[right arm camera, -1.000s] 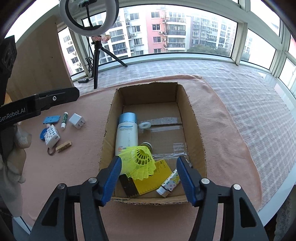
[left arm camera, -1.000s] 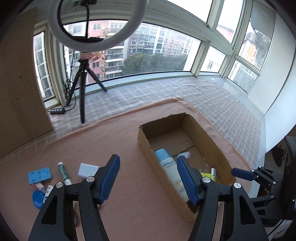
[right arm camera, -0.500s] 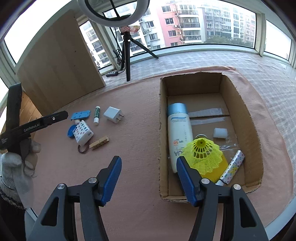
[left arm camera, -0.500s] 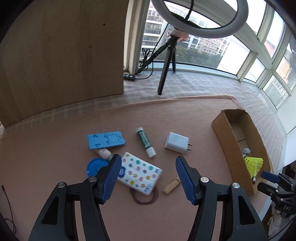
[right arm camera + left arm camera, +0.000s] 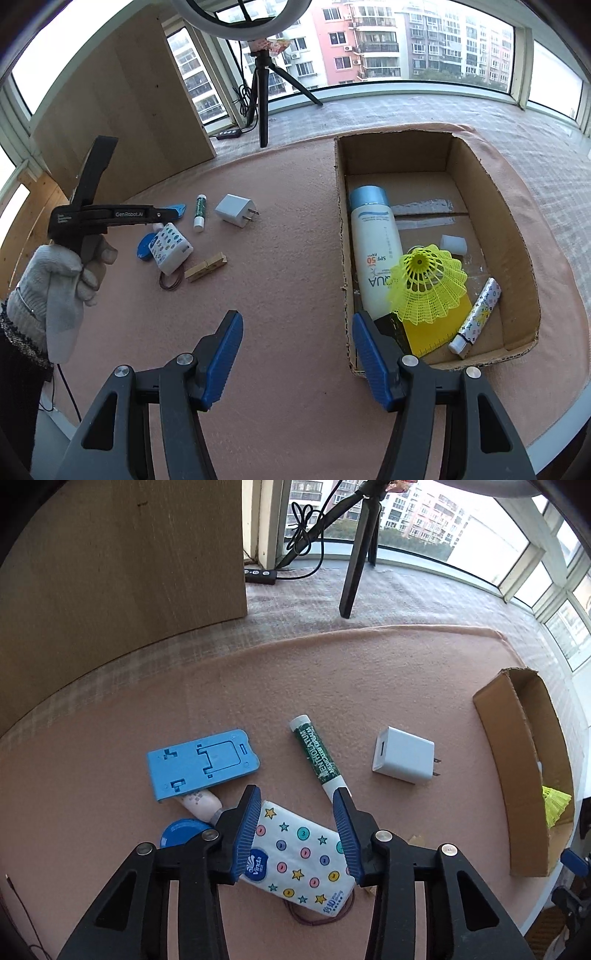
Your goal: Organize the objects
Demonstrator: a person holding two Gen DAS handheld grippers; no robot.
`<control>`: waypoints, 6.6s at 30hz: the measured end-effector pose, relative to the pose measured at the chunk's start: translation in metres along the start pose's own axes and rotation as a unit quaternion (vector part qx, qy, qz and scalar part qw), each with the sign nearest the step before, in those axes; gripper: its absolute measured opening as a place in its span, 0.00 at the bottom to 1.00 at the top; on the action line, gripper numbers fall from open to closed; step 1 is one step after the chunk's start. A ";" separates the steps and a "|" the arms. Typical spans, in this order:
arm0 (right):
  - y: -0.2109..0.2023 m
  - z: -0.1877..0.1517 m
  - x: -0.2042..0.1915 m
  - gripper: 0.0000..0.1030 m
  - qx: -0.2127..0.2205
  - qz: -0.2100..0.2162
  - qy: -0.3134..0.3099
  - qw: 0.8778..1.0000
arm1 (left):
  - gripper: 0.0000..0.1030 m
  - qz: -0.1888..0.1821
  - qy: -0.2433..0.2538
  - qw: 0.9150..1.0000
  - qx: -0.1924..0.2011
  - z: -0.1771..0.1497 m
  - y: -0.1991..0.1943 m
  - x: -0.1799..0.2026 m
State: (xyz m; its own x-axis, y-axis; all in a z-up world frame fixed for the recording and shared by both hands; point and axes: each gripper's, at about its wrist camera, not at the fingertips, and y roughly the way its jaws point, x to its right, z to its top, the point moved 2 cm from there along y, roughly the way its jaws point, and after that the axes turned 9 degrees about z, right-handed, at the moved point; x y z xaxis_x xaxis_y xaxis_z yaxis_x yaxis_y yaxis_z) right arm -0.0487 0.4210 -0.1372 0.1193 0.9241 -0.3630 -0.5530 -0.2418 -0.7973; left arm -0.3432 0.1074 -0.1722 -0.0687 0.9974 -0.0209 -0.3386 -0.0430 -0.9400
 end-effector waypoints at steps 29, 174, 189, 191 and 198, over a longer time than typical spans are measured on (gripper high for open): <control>0.029 -0.005 -0.052 0.56 -0.027 0.034 -0.041 0.998 | 0.38 -0.088 0.024 0.996 -0.017 -0.122 -0.032 0.020; 0.081 0.060 -0.057 0.51 -0.066 0.055 -0.080 0.993 | 0.42 -0.028 -0.020 0.999 0.025 -0.103 -0.022 -0.008; 0.148 0.047 -0.089 0.62 -0.105 0.025 -0.165 0.980 | 0.19 0.001 0.024 1.000 0.015 -0.091 0.006 0.004; 0.152 0.047 -0.090 0.62 -0.107 0.025 -0.167 0.980 | 0.13 0.006 0.027 1.000 0.016 -0.089 0.007 0.005; 0.164 0.044 -0.095 0.63 -0.115 0.015 -0.187 0.975 | 0.04 0.021 0.041 0.999 0.027 -0.089 0.008 0.011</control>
State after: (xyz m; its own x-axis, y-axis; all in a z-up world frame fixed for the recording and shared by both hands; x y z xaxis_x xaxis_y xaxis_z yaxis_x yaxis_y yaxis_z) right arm -0.1872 0.3070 -0.2126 -0.2279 0.9484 -0.2205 -0.3471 -0.2907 -0.8917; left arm -0.2631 0.1232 -0.2106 -0.0086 0.9959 -0.0898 -0.3872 -0.0861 -0.9180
